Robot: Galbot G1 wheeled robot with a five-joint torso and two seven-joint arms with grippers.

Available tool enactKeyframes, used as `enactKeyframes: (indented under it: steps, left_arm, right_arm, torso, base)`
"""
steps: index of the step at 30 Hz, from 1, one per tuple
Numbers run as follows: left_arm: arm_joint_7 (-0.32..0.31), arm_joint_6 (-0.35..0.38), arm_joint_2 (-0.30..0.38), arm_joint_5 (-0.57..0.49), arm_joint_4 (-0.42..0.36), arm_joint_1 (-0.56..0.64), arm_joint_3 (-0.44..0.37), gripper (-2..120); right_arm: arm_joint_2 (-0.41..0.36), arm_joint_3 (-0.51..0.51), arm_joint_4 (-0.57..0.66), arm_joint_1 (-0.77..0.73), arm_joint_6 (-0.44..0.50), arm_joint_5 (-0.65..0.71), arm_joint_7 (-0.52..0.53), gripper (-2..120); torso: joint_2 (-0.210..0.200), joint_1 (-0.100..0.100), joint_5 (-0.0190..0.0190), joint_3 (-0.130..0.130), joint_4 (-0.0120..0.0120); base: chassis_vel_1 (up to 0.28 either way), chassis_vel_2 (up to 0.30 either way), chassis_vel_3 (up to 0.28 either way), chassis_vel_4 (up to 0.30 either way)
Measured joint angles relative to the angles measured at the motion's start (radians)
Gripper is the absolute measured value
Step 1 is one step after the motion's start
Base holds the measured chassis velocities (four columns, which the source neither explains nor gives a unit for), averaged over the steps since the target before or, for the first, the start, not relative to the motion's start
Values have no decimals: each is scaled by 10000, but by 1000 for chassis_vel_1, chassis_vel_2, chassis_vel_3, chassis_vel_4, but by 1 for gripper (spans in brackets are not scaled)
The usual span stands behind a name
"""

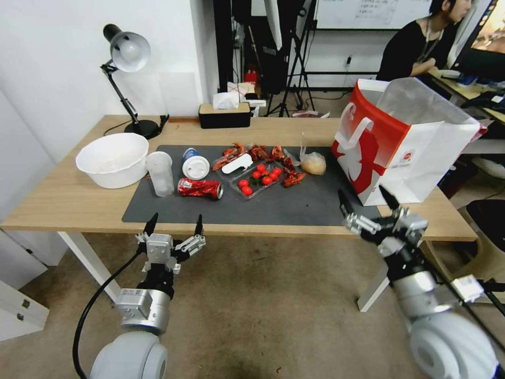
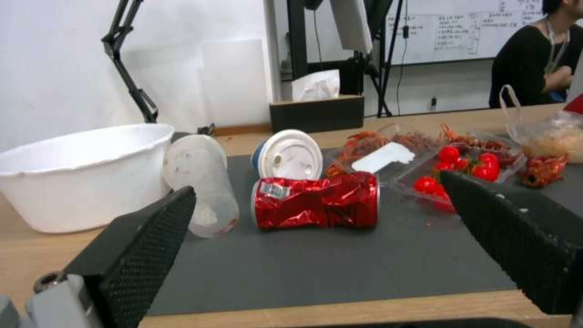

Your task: Pick up the trash from the table and place it into the takeout bag.

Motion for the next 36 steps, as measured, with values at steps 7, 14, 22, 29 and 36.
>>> enactKeyframes:
  steps: [7,14,22,29,36]
  left_arm:
    - [-13,-16,124,-55,-52,30,-37,100]
    - [-23,-55,158,-78,-9,49,-137,100]
    - [-25,-214,212,-166,262,45,-179,100]
    - [1,-436,287,-238,629,12,-167,100]
    - [13,-538,332,-259,909,-28,-168,100]
  right_arm:
    - [665,-277,-627,-466,543,-653,-131,100]
    - [761,-393,-1255,-543,913,-957,-188,100]
    - [994,-825,-1693,-434,959,-1390,47,100]
    - [1079,-864,-1775,-330,957,-1465,130,100]
    - [1177,-897,-1882,-308,902,-1654,285,100]
  torso:
    - [-1,1,1,1,-1]
    - [-1,2,3,1,0]
    - [-1,2,2,1,0]
    - [-1,2,1,1,0]
    - [-1,2,1,1,0]
  base:
    - [0,0,0,0]
    - [0,0,0,0]
    - [0,0,0,0]
    - [0,0,0,0]
    - [0,0,0,0]
